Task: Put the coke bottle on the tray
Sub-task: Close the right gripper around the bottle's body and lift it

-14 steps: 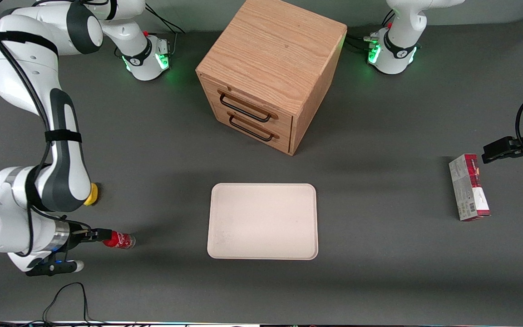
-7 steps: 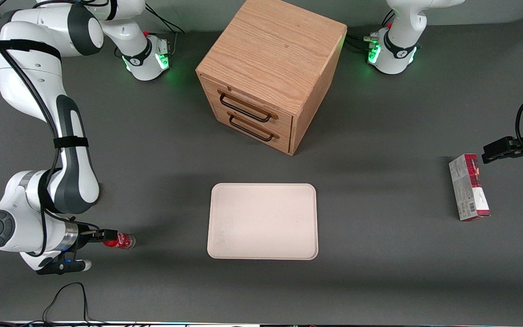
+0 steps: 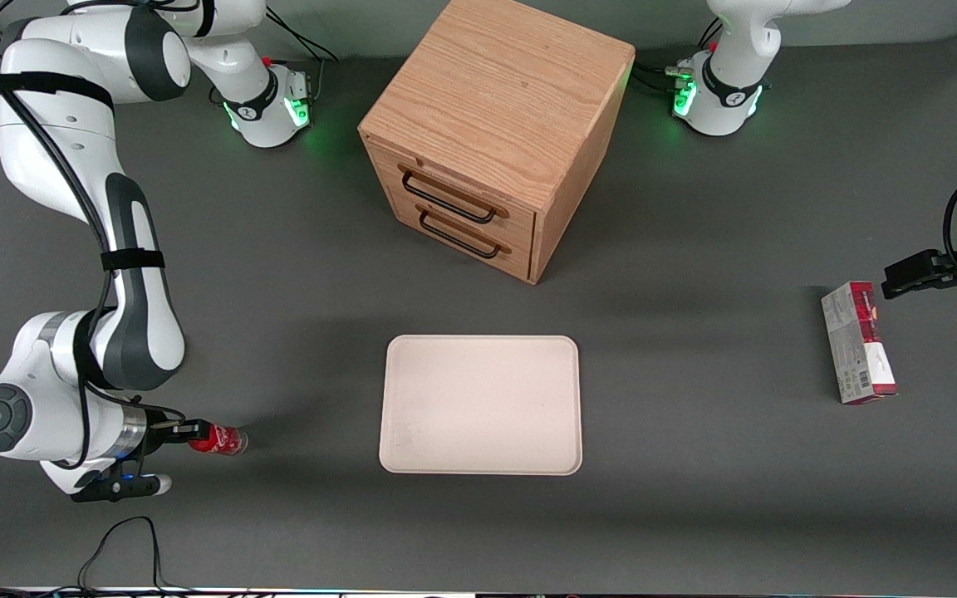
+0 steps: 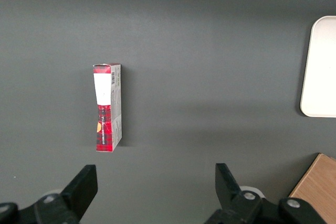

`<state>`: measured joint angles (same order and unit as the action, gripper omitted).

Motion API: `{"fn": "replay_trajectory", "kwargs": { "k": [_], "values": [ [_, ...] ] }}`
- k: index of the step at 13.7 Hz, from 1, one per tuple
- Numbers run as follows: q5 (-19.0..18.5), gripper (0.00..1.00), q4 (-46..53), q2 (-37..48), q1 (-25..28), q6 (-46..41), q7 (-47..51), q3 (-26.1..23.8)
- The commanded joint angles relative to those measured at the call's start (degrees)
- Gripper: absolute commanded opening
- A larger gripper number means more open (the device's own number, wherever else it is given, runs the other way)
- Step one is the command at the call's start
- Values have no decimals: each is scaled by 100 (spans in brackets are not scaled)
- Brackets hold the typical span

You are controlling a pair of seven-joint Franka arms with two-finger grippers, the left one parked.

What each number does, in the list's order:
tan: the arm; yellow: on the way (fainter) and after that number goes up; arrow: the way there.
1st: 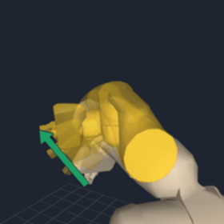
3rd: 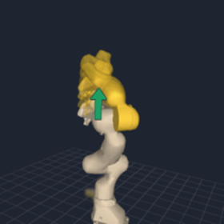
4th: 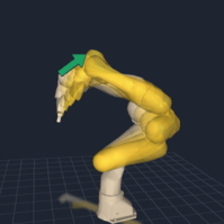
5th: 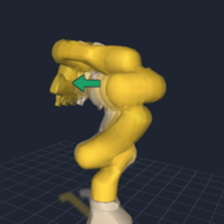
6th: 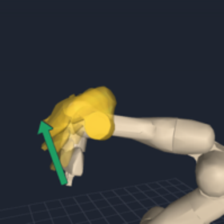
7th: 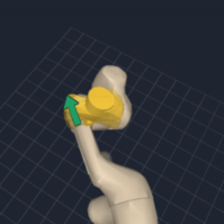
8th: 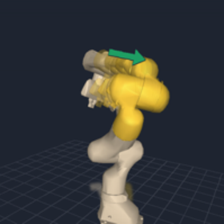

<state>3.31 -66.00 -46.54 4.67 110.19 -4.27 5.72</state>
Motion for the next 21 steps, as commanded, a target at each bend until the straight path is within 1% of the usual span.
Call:
{"fn": "replay_trajectory", "kwargs": {
  "k": [1, 3, 5, 7, 11, 13, 16, 17, 19, 21],
  "values": [
    [135, 10, -141, 154, 7, 29, -179, 16],
    [126, 10, -54, 207, -10, -6, -170, 16],
    [109, 10, -44, 600, 7, -216, -170, 16],
    [117, 10, 235, 961, -10, -829, -162, 16],
    [100, 10, 1044, 1410, -10, -2455, -162, 17],
    [100, 10, 1116, 1813, -10, -2879, -162, 25],
    [100, 10, 1133, 2035, 7, -3030, -162, 8],
    [91, 10, 1142, 2035, 86, -3021, -153, -79],
    [82, 10, 1300, 1974, 471, -2942, -109, -150],
    [82, 10, 1362, 1904, 928, -2610, -65, -142]
  ]
}}
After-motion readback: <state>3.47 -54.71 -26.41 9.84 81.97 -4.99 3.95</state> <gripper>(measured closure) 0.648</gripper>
